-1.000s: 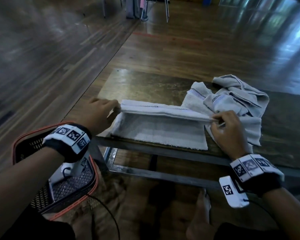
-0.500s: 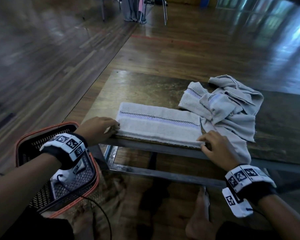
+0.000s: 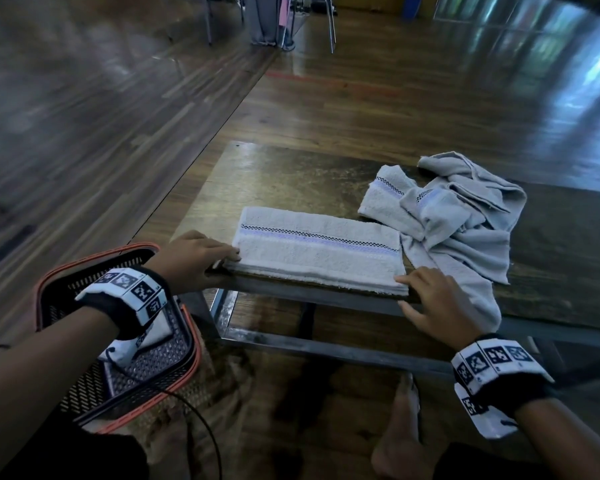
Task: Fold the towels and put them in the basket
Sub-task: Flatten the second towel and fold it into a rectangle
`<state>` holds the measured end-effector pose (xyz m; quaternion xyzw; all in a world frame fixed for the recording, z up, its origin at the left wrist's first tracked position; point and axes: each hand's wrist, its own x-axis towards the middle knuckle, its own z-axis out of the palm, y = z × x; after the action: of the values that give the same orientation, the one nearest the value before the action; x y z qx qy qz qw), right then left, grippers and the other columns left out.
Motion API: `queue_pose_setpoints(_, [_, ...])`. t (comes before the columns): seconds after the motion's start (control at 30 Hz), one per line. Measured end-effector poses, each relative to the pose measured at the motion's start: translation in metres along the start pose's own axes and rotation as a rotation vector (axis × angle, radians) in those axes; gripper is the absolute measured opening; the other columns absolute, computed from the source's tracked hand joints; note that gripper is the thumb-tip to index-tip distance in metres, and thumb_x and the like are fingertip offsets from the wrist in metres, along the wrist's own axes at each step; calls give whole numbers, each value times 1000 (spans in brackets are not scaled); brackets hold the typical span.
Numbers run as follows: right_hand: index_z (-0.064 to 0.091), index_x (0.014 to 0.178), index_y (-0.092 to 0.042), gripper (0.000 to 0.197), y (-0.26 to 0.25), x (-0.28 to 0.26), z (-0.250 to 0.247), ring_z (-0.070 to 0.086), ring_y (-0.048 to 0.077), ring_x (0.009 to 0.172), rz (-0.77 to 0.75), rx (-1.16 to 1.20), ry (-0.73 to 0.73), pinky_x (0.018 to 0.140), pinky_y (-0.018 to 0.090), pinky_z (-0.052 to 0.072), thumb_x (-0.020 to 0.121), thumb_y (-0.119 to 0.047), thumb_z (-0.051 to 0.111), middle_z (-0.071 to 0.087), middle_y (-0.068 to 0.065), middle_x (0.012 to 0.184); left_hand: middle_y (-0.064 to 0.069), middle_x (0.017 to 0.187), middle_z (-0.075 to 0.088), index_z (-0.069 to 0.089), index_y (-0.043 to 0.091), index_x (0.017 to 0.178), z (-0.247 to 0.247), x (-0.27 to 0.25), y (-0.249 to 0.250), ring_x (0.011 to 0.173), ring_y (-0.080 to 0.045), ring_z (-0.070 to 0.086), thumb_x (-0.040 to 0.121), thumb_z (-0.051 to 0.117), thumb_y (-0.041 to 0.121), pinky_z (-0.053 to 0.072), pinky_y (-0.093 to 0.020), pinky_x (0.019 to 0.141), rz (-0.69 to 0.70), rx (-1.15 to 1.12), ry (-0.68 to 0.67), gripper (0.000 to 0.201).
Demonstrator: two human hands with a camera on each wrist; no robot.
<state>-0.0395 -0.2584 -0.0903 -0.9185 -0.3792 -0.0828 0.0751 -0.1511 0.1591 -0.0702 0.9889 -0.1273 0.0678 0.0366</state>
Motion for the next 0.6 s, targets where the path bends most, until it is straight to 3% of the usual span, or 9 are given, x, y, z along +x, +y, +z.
queue_pose_setpoints(0.1, [62,111,-10,42,-1,-1,1,60,27,91,5,-16,-22,75,41,51,72,-13,75,62,8,102,-1,104,72,70,17,104,2,-2,4,88,-18,69,70,80,19,47,-36,83,46,7,44,35])
queue_pose_setpoints(0.2, [64,102,-9,31,-2,-1,1,59,26,89,-2,64,12,76,39,50,73,-5,73,63,7,96,2,97,73,71,19,98,0,-1,9,86,-18,68,76,75,17,49,-34,80,-40,-136,85,22])
queue_pose_setpoints(0.27, [65,97,-9,24,-3,-1,-3,57,23,87,26,204,52,78,28,45,75,-2,71,61,6,91,11,88,70,71,24,93,-2,0,8,81,-10,66,77,73,19,48,-20,74,-166,-306,90,17])
queue_pose_setpoints(0.33, [65,94,-10,21,-3,1,-9,52,19,87,125,393,130,80,15,38,76,-1,71,56,3,89,22,80,64,69,26,87,-6,1,8,75,4,61,75,76,18,39,-3,71,-262,-455,108,15])
queue_pose_setpoints(0.37, [64,92,-12,20,-3,3,-15,52,19,88,199,502,154,81,15,39,77,-1,71,55,2,90,24,78,64,68,24,84,-11,2,8,75,7,60,74,76,15,38,-1,72,-295,-546,118,16])
queue_pose_setpoints(0.43, [64,88,-19,19,0,7,-29,57,22,86,342,764,156,76,25,49,80,-3,67,59,2,89,14,76,66,66,22,79,-25,5,7,72,3,60,75,74,6,42,-7,71,-329,-793,129,19])
queue_pose_setpoints(0.5, [66,83,-27,24,1,9,-44,61,15,76,381,963,154,66,20,51,84,-3,61,64,-2,81,3,78,67,65,21,76,-41,8,7,71,-5,61,76,71,4,47,-19,69,-355,-1032,150,17])
queue_pose_setpoints(0.57, [70,83,-27,32,0,13,-59,64,5,75,355,1145,159,66,12,50,86,1,55,70,-7,79,5,80,70,71,20,76,-56,8,8,75,-4,64,71,73,20,51,-16,68,-338,-1233,157,6])
queue_pose_setpoints(0.6, [71,83,-27,35,1,14,-64,65,1,77,353,1207,153,66,10,50,86,2,53,72,-9,80,6,81,72,73,20,78,-59,7,5,78,-4,66,67,76,28,51,-14,68,-319,-1293,142,14])
